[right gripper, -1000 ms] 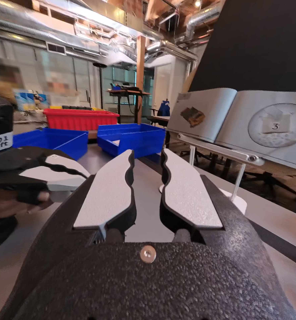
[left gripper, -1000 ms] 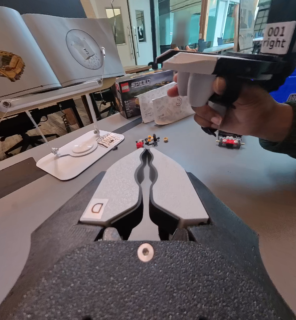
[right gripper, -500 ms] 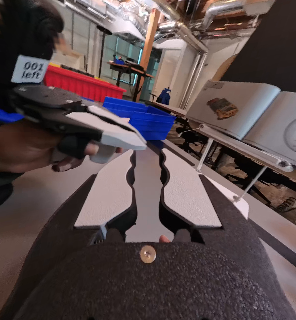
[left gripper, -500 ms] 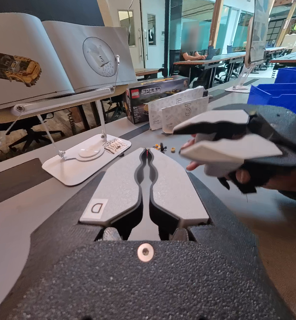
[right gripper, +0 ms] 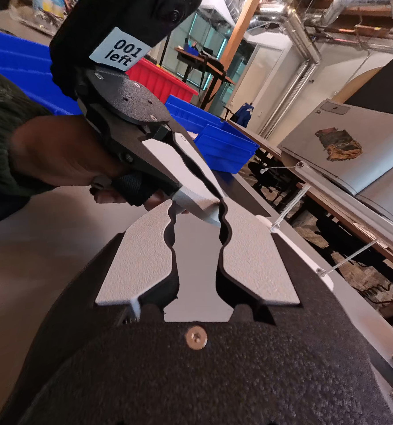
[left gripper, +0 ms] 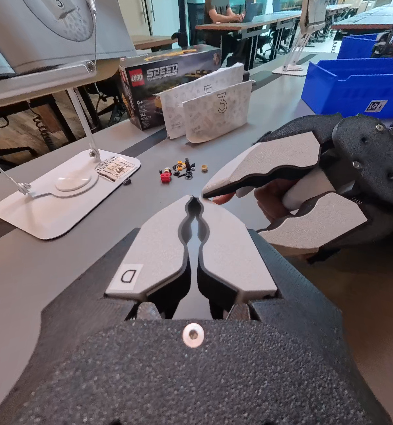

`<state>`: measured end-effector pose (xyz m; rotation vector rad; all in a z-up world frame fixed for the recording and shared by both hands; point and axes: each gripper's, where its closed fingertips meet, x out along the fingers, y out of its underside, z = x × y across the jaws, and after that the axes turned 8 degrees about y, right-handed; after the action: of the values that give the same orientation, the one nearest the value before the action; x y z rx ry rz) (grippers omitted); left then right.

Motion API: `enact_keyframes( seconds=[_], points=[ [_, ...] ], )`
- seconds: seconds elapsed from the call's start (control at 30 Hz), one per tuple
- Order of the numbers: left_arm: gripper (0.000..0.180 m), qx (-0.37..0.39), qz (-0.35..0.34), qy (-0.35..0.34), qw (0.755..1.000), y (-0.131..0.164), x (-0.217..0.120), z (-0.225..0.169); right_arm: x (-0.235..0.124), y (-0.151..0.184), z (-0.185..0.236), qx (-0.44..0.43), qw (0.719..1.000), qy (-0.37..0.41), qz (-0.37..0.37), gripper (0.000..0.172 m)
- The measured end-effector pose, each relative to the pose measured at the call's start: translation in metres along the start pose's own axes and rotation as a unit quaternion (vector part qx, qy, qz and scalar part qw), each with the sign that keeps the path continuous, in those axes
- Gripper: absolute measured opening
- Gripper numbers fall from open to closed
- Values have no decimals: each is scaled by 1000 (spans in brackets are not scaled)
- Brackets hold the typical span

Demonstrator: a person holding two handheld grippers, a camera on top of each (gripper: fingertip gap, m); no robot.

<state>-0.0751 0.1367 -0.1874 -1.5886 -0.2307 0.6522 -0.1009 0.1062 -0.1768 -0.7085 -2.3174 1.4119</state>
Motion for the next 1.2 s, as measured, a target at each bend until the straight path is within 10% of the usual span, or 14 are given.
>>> enact_keyframes(
  seconds=[0.43,1.07,1.2],
  points=[
    [0,9,-2,-69,998,-4,-9,32,13,1,-10,-12,1000,11,9,17],
    [0,29,-80,-255,963,-89,-41,202,150,-24,-187,-22,983,182,10,0],
    [0,6,-109,-269,957,-89,-50,223,175,-20,-204,-61,975,212,39,39]
  ],
)
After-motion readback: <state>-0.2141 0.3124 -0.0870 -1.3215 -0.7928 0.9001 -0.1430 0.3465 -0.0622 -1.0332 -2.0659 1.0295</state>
